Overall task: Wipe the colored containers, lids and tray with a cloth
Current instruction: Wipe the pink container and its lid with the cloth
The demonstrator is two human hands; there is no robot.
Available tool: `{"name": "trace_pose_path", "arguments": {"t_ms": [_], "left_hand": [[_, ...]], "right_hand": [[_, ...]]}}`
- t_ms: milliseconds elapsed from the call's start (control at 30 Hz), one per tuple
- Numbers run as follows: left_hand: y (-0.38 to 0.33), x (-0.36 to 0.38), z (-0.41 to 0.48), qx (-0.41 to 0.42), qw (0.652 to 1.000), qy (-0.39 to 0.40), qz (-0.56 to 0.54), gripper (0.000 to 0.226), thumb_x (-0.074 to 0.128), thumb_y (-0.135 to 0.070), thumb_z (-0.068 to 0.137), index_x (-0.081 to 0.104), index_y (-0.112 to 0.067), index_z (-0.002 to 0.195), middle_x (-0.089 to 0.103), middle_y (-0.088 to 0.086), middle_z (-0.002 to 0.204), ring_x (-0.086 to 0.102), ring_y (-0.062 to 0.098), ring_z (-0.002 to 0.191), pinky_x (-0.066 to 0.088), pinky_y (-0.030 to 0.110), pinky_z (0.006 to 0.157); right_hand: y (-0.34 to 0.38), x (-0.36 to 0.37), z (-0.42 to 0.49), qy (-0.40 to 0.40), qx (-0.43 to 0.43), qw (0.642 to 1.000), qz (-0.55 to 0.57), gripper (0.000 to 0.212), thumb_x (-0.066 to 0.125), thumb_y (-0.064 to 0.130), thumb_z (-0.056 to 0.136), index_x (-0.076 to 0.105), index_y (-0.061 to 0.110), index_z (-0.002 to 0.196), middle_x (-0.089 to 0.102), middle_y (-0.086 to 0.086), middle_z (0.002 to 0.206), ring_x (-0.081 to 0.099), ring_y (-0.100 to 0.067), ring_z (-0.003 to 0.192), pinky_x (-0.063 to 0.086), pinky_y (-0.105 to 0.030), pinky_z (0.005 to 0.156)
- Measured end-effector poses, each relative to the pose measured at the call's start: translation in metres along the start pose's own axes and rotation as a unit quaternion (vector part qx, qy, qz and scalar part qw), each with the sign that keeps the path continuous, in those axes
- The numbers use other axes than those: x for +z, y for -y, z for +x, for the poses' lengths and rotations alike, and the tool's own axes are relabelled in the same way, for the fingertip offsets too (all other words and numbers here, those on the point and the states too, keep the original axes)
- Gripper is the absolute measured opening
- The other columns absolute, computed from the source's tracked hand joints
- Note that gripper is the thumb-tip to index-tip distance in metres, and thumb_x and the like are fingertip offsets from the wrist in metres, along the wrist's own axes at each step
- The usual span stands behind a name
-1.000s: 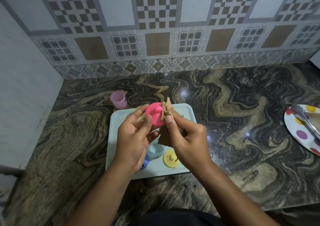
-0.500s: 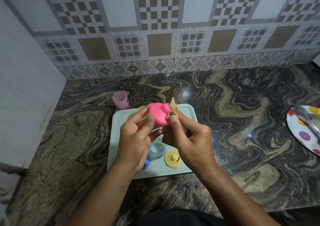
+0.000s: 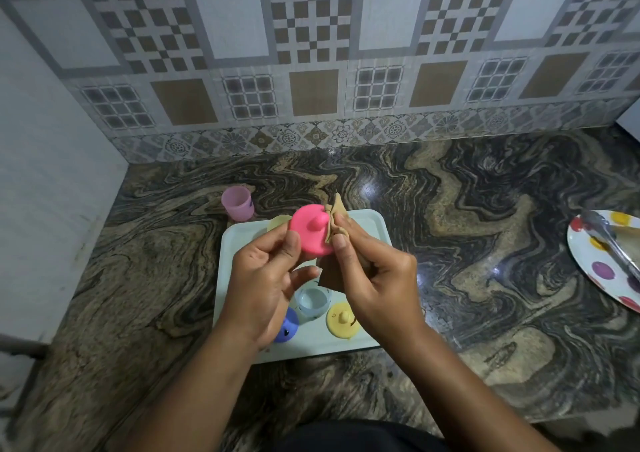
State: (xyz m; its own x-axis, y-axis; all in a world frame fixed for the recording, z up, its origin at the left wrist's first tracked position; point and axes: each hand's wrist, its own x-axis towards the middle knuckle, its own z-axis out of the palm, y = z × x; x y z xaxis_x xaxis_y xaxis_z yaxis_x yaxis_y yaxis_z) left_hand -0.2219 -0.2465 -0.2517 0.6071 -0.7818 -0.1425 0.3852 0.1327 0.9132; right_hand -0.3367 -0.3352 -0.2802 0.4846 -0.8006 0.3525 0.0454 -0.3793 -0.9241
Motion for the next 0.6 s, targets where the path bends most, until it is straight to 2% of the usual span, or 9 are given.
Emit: {"name": "trace_pose_path", "arguments": {"t_ms": [67, 100, 167, 233, 333, 433, 467, 533, 600], "left_hand": [[0.000, -0.004, 0.002, -0.019, 1.000, -0.008, -0.011, 0.025, 0.056, -0.024, 0.090, 0.077, -0.011, 0.093, 0.072, 0.006, 0.087, 0.063, 0.007, 0.069, 0.050, 0.019, 0.053], [0.000, -0.004, 0.003, -0.023, 1.000, -0.007, -0.014, 0.026, 0.055, -0.025, 0.090, 0.077, -0.011, 0.093, 0.073, 0.005, 0.087, 0.064, 0.008, 0.069, 0.051, 0.020, 0.054], [0.000, -0.001, 0.002, -0.024, 0.999, 0.000, -0.030, 0.030, 0.052, -0.026, 0.092, 0.073, -0.007, 0.102, 0.075, 0.009, 0.102, 0.070, 0.013, 0.084, 0.056, 0.025, 0.064], [0.000, 0.003, 0.000, -0.011, 0.999, 0.018, -0.038, 0.034, 0.052, -0.025, 0.093, 0.068, -0.003, 0.113, 0.071, 0.014, 0.118, 0.070, 0.021, 0.105, 0.058, 0.031, 0.077], [0.004, 0.004, -0.002, 0.013, 0.999, 0.042, -0.009, 0.036, 0.054, -0.014, 0.093, 0.062, -0.003, 0.126, 0.069, 0.014, 0.125, 0.065, 0.024, 0.117, 0.056, 0.032, 0.088], [0.002, -0.002, 0.000, -0.011, 1.000, 0.005, -0.021, 0.035, 0.053, -0.016, 0.094, 0.063, -0.006, 0.127, 0.069, 0.012, 0.125, 0.069, 0.016, 0.105, 0.057, 0.024, 0.075], [0.001, -0.005, 0.002, -0.019, 1.000, -0.009, -0.021, 0.036, 0.054, -0.018, 0.093, 0.064, -0.007, 0.126, 0.068, 0.011, 0.126, 0.069, 0.012, 0.098, 0.055, 0.022, 0.068], [0.000, -0.007, 0.005, -0.031, 0.999, -0.020, -0.005, 0.034, 0.054, -0.021, 0.094, 0.066, -0.009, 0.124, 0.069, 0.009, 0.125, 0.068, 0.009, 0.089, 0.052, 0.020, 0.060], [0.001, -0.007, 0.006, -0.037, 0.999, -0.031, 0.013, 0.029, 0.052, -0.017, 0.098, 0.067, -0.010, 0.122, 0.072, 0.005, 0.119, 0.070, 0.008, 0.086, 0.053, 0.020, 0.060]], "right_hand": [[0.000, -0.001, 0.003, 0.003, 0.014, 1.000, -0.004, 0.029, 0.062, 0.025, 0.098, 0.071, 0.021, 0.125, 0.074, 0.012, 0.117, 0.061, 0.014, 0.087, 0.049, -0.010, 0.076], [-0.001, -0.002, 0.004, 0.007, 0.024, 1.000, 0.002, 0.028, 0.062, 0.025, 0.098, 0.071, 0.024, 0.124, 0.074, 0.017, 0.109, 0.058, 0.015, 0.084, 0.048, -0.010, 0.073], [-0.003, -0.002, 0.005, 0.010, 0.040, 0.999, 0.009, 0.024, 0.063, 0.025, 0.099, 0.072, 0.031, 0.121, 0.073, 0.025, 0.095, 0.063, 0.011, 0.084, 0.058, -0.025, 0.072], [-0.004, 0.000, 0.006, 0.005, 0.063, 0.998, 0.018, 0.023, 0.063, 0.029, 0.099, 0.076, 0.031, 0.119, 0.072, 0.022, 0.085, 0.065, 0.005, 0.077, 0.063, -0.040, 0.072], [-0.006, 0.003, 0.006, -0.002, 0.082, 0.996, 0.041, 0.028, 0.063, 0.039, 0.096, 0.075, 0.030, 0.120, 0.075, 0.010, 0.102, 0.072, -0.005, 0.081, 0.064, -0.050, 0.071], [-0.003, 0.001, 0.003, -0.001, 0.023, 0.999, 0.027, 0.029, 0.063, 0.033, 0.097, 0.070, 0.028, 0.125, 0.074, 0.005, 0.122, 0.071, -0.012, 0.113, 0.059, -0.047, 0.094], [-0.003, 0.000, 0.003, 0.000, 0.009, 1.000, 0.019, 0.028, 0.063, 0.029, 0.097, 0.070, 0.024, 0.124, 0.074, 0.003, 0.122, 0.069, -0.010, 0.116, 0.058, -0.045, 0.097], [-0.004, -0.001, 0.006, 0.006, 0.030, 0.999, 0.017, 0.029, 0.064, 0.026, 0.097, 0.073, 0.017, 0.122, 0.077, -0.001, 0.112, 0.072, -0.007, 0.104, 0.061, -0.045, 0.087], [-0.006, 0.000, 0.008, 0.012, 0.067, 0.997, 0.021, 0.032, 0.064, 0.029, 0.096, 0.074, 0.015, 0.122, 0.080, 0.003, 0.096, 0.072, -0.007, 0.087, 0.062, -0.049, 0.075]]}}
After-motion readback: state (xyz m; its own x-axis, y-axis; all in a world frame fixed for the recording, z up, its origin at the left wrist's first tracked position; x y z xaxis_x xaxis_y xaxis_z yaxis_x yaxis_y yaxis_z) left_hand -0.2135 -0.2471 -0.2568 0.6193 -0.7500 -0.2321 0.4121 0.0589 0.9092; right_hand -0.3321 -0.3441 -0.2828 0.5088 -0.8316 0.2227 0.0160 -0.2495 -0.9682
